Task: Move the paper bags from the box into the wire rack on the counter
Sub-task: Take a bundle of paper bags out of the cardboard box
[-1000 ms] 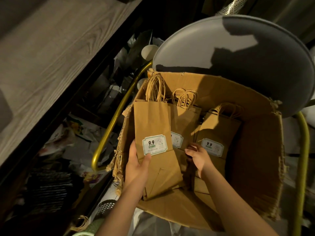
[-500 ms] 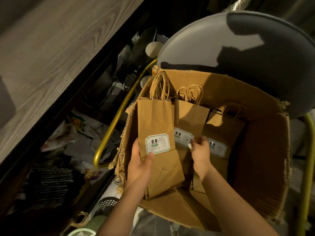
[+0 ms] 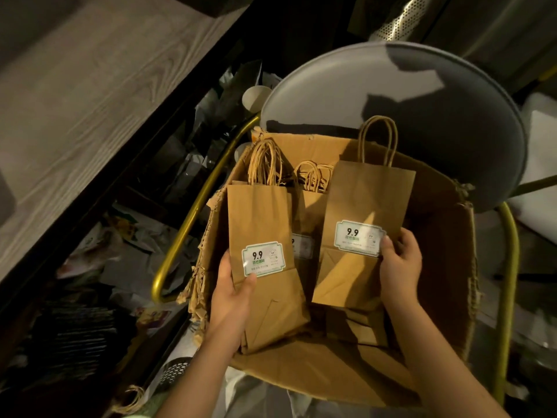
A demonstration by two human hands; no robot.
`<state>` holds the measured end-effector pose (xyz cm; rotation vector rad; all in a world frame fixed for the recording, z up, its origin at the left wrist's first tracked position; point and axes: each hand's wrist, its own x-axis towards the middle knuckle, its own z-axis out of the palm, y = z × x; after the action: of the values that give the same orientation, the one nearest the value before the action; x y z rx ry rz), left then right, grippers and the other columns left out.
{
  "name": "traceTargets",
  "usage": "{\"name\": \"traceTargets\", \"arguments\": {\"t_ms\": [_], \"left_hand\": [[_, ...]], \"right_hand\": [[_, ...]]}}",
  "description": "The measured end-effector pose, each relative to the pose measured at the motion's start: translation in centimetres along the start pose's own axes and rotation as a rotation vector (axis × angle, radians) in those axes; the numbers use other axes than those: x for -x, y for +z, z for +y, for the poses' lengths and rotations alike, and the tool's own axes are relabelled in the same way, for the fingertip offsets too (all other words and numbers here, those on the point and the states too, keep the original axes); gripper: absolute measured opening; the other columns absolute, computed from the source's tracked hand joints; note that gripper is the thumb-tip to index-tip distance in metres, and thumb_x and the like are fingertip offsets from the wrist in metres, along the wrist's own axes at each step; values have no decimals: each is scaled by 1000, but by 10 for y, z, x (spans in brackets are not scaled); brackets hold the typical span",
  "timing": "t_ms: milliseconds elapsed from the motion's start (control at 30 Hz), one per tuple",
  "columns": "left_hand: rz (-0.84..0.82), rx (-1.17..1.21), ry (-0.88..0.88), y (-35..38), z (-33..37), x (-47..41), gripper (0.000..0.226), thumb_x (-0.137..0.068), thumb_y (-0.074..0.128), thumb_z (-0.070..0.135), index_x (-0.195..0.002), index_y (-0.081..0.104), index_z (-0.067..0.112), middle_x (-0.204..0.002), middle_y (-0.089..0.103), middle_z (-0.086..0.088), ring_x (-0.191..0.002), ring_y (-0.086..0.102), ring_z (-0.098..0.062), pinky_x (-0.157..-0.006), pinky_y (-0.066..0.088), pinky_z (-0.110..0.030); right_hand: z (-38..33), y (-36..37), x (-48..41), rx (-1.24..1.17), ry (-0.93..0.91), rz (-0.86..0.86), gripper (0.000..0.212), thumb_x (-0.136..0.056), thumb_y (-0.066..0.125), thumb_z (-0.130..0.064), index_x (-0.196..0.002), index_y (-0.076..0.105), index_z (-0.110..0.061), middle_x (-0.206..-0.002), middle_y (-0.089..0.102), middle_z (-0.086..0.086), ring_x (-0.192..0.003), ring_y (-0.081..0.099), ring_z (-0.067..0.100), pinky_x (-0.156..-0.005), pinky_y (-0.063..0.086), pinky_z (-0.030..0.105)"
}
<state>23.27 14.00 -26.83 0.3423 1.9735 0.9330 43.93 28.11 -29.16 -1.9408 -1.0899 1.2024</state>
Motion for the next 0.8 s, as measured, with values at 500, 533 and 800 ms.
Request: {"name": "traceTargets", "arguments": {"t_ms": [500, 533, 800], "left_hand": [[-6, 42, -24, 2, 1, 3, 57, -91, 60, 34, -137, 31, 48, -119, 58, 17, -114, 55, -15, -98, 45, -49], [-10, 49, -19, 1, 1, 4, 58, -89, 62, 36, -137, 32, 47, -119, 59, 17, -113, 56, -14, -98, 46, -48], [-28, 32, -8, 3, 2, 3, 60, -91, 61, 27, -141, 30, 40, -102, 53, 29, -103, 54, -7, -91, 47, -38]], "right_hand": [[6, 38, 42, 10, 108, -333, 13, -100, 48, -19, -108, 58, -21, -102, 65, -5, -97, 63, 12, -74, 48, 25], [7, 38, 41, 8, 119, -339, 9, -100, 48, -18, -103, 57, -18, -101, 65, -4, -98, 63, 15, -75, 49, 26], [-5, 15, 22, -176, 346, -345, 21, -97, 55, -14, -97, 53, -35, -98, 65, -4, -94, 62, 17, -89, 47, 38]]}}
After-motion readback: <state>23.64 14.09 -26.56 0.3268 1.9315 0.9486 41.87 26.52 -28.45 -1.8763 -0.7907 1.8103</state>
